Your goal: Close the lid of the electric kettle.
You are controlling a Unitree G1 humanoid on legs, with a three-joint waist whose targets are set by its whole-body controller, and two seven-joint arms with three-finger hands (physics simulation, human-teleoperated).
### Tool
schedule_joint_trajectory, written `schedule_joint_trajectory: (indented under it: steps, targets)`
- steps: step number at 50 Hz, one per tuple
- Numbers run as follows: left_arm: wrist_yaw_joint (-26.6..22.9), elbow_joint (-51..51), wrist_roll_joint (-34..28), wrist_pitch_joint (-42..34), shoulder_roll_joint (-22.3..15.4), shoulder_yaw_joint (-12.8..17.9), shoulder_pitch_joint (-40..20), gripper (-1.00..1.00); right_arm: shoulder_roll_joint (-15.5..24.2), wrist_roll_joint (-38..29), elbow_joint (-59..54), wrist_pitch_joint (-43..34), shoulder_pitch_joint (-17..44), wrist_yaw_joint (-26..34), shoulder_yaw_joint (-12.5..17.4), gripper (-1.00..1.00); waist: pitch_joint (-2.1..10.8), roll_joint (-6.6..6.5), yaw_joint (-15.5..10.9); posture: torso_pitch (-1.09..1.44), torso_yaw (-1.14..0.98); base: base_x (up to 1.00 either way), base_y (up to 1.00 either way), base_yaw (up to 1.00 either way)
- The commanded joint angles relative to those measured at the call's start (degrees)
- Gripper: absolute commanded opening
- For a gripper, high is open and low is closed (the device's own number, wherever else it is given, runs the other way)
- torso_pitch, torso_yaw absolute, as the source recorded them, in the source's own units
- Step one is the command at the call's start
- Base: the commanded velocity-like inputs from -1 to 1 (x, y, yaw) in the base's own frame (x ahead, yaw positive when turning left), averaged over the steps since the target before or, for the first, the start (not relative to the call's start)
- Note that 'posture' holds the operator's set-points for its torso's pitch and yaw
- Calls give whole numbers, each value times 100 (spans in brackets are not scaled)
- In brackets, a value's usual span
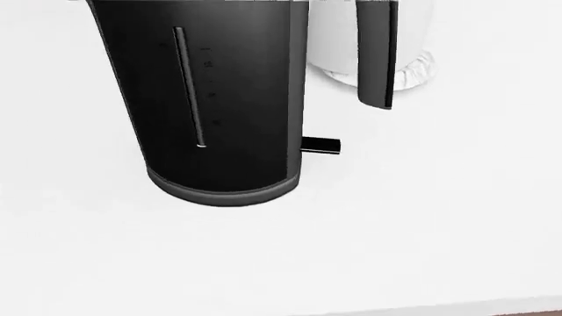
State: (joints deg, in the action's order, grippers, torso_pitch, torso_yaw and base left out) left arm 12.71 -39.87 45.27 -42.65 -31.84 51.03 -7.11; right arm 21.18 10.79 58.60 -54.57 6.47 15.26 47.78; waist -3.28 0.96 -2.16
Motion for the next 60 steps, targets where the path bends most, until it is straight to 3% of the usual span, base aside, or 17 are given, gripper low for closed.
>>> schedule_joint_trajectory:
  steps: [1,2,3,4,5,7,10,12,15,17,18,19,24,28,60]
  targets:
    - [31,-85,-14,123,-119,110,-80,100,69,28,133,141,76,45,-19,96,40,-70,-46,0,0,0,0,79]
    - [36,-88,-7,116,-126,114,-82,100,75,35,138,125,86,46,-9,96,71,-69,-81,0,0,0,0,80]
    - [45,-88,5,110,-135,118,-91,100,68,26,140,139,78,47,-21,96,56,-224,-128,0,0,0,0,80]
    - [39,-85,-5,122,-128,107,-83,100,70,26,140,136,83,47,-21,97,-49,-349,-70,0,0,0,0,79]
    - [36,-81,-10,126,-129,104,-82,100,66,30,140,138,87,51,-20,96,31,-352,-135,0,0,0,0,79]
    - [30,-69,-15,142,-125,101,-80,100,52,26,140,140,89,59,-14,97,65,-303,-192,0,0,0,0,80]
    - [16,-64,-25,159,-110,92,-70,100,89,-171,116,111,64,48,-121,97,-126,-177,-38,0,0,0,0,0]
    - [27,-76,6,134,-129,122,-79,100,69,-234,99,106,83,74,-133,97,-165,-146,15,0,0,0,0,0]
    - [15,-74,-25,154,-120,91,-74,100,54,-281,102,86,101,116,-120,96,-101,-22,31,0,0,0,0,0]
    - [7,-84,-31,152,-113,87,-72,100,43,-297,100,91,104,139,-105,96,-10,215,3,0,0,0,0,0]
    - [10,-79,-22,148,-114,95,-78,100,40,-300,107,79,111,145,-108,97,46,183,-59,0,0,0,0,0]
    - [-15,-62,-68,183,-95,68,-64,100,44,-308,114,61,120,151,-111,96,-42,110,21,0,0,0,0,0]
    - [-4,-71,-45,150,-110,97,-84,100,0,-357,92,118,103,166,-146,96,45,-57,160,0,0,0,0,0]
    - [-23,-60,-93,185,-84,60,-75,100,-6,-346,111,96,114,182,-132,96,83,-113,206,0,0,0,0,0]
    - [11,-99,-36,169,-156,188,-46,100,-29,-358,74,176,108,170,-162,96,60,-99,229,0,0,0,0,0]
